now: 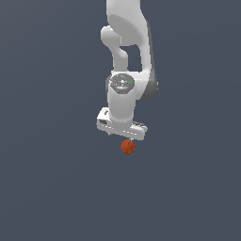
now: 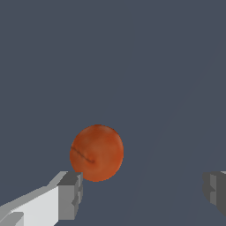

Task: Pick up the object and move it to a goal position.

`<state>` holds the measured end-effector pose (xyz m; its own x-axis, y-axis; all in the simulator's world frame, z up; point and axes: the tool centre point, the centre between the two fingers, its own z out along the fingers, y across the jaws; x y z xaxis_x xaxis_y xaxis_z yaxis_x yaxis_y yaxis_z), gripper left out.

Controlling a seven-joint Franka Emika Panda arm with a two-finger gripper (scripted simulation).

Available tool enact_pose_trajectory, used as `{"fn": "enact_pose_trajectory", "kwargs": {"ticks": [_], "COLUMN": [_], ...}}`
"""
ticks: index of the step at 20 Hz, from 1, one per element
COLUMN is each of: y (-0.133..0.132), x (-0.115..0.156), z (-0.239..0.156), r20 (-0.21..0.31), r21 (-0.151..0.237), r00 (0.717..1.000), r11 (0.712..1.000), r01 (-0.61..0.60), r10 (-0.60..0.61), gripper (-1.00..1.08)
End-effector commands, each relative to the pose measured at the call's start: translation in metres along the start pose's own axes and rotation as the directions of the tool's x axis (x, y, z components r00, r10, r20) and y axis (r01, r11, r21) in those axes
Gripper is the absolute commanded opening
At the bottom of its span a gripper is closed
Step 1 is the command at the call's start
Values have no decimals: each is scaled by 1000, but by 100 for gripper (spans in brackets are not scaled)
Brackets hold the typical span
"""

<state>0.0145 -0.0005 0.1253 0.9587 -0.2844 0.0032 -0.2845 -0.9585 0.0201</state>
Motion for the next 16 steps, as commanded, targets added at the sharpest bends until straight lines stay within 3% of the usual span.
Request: {"fn": "enact_pose_trajectory", "kwargs": {"ticks": [1,16], "y": [-10,-39], "x": [-1,-6], "z": [7,27], "r20": [1,7], "r21": [5,19], "r00": [999,981], "r11": [999,981], "r01": [-51,-195], "r10": [51,195], "gripper": [100,100]}}
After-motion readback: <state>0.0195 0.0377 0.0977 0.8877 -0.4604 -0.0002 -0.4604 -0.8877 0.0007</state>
